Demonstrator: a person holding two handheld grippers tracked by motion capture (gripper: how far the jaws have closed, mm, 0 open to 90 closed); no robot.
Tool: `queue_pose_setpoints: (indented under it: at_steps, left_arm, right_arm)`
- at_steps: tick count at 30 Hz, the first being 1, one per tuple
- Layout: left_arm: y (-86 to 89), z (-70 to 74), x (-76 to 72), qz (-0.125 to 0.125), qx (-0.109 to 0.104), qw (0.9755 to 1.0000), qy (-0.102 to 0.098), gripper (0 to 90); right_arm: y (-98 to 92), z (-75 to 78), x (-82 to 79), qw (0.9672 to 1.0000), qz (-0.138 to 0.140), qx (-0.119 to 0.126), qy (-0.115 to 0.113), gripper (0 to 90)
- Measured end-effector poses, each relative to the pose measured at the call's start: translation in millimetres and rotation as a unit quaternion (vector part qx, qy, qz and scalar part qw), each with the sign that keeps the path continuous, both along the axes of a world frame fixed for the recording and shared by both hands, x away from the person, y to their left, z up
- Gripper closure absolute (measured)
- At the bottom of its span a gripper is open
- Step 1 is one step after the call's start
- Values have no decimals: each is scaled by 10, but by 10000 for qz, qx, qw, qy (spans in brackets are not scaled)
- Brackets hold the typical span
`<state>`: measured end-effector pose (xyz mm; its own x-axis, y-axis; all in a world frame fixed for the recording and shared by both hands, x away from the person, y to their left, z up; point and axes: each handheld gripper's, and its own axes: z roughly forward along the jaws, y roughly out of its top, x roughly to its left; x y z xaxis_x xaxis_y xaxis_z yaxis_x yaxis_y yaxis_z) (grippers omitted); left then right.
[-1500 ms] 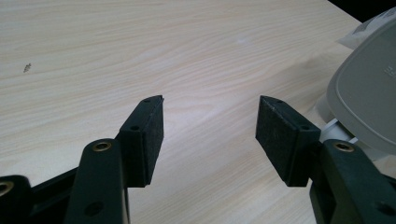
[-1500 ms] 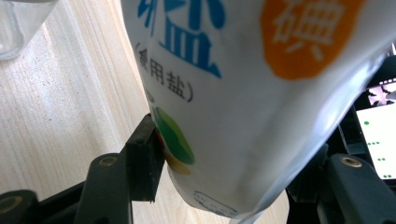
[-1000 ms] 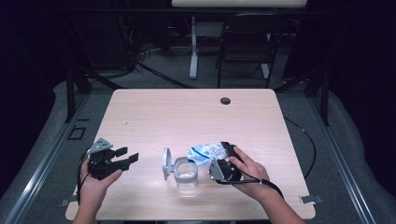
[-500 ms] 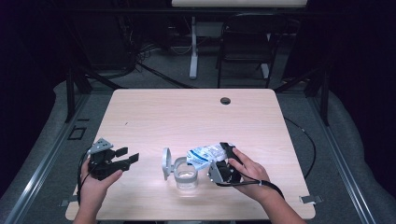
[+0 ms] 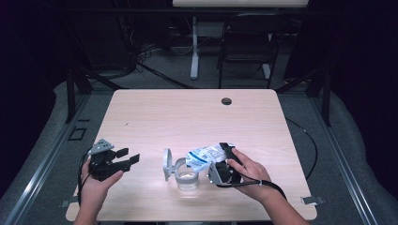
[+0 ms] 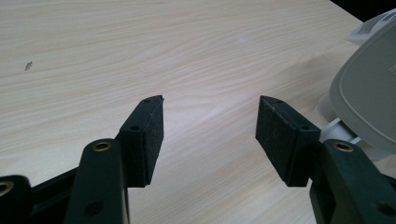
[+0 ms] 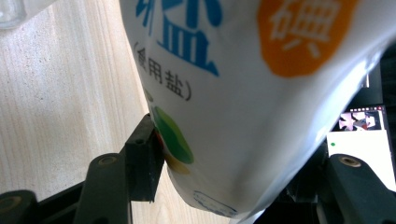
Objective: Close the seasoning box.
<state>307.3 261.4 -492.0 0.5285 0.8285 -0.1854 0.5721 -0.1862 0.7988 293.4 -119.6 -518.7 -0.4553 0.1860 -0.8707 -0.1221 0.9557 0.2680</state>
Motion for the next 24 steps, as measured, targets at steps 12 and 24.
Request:
queue_pose_setpoints:
  at_steps: [12,24]
  left_arm:
    - [3,8,-1,-4,14,10000,-24,421]
    - [2,11,-2,-10,1,10000,-31,422]
  right_arm:
    - [18,31,3,9997,180,-183,14,405]
    - [13,84,-8,9983,231,-517,114,405]
